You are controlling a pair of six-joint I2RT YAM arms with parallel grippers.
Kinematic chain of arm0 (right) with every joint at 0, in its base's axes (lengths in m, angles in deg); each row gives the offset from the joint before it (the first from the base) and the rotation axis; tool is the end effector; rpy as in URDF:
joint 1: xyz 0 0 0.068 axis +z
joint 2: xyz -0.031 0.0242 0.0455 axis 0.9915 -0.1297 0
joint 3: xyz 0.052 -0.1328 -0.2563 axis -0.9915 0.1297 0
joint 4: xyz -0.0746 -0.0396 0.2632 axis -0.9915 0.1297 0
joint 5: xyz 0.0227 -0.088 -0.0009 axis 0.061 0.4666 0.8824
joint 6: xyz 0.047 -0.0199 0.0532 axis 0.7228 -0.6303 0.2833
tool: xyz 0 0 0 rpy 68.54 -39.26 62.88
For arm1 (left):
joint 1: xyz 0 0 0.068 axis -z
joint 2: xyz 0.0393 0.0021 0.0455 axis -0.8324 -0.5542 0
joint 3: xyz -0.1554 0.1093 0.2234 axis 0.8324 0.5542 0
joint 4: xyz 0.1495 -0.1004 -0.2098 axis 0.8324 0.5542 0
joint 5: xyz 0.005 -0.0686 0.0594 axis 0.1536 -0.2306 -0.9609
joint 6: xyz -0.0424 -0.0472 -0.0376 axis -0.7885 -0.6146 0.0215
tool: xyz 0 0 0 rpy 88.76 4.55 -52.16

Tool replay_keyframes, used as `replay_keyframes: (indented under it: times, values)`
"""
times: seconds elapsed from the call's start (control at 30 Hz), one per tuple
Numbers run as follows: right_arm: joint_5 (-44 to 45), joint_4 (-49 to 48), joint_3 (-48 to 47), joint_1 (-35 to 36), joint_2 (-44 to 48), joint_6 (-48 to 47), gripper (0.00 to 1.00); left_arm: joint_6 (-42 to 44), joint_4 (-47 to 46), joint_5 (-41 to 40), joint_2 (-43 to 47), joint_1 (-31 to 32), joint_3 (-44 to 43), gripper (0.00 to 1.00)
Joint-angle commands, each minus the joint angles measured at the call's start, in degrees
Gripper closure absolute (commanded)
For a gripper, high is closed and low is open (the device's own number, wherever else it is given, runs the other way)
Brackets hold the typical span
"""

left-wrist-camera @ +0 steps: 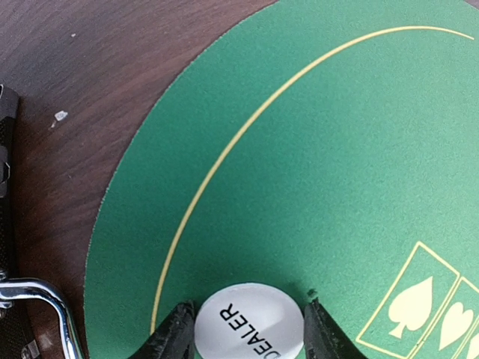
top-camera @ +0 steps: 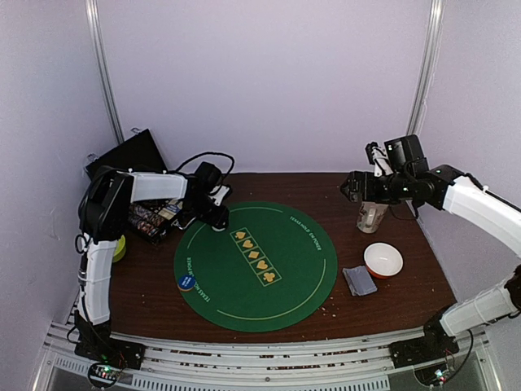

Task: Distribute texas hold em gaming equipment
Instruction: Pick up the dealer button from the poker table mat, then place the dealer button on the poker table mat.

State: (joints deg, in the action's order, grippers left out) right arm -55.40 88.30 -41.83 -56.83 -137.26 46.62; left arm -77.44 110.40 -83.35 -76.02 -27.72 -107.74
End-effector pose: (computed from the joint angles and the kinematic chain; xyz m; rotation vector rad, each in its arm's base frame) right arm 0.2868 0.1410 0.3389 -0.1152 2.1677 0.5208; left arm 0.4450 -0.2456 0.1280 0.4929 2.6424 -0.2549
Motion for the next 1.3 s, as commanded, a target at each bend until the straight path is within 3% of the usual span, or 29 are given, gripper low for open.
replay_keyframes:
  times: [0.0,0.57,0.77,1.0,1.1,1.27]
  values:
    - [-0.94,-0.13,-2.69,0.83,-1.32,-0.8,0.0,-1.71,3.37,2.19,-0.83,2.12,1.98,0.53]
    - [1.17,-0.34,1.78,2.63,6.55,1.28,0.0,5.17,3.88,10.03,-10.59,29.09,-9.4,0.53]
    - [1.98,0.71,4.22,2.68,9.57,1.96,0.0,4.94,4.39,10.75,-9.78,29.7,-12.94,0.5]
    - [1.16,2.78,3.31,3.26,9.77,3.01,0.0,7.33,7.3,8.79,-5.21,28.95,-17.8,0.26]
    - [0.59,3.15,3.55,3.88,9.41,3.39,0.0,5.77,6.54,8.6,2.01,25.91,-13.17,0.22]
    - [0.42,1.24,5.3,7.43,4.6,6.08,0.03,0.97,5.73,7.79,17.66,18.56,2.45,0.21]
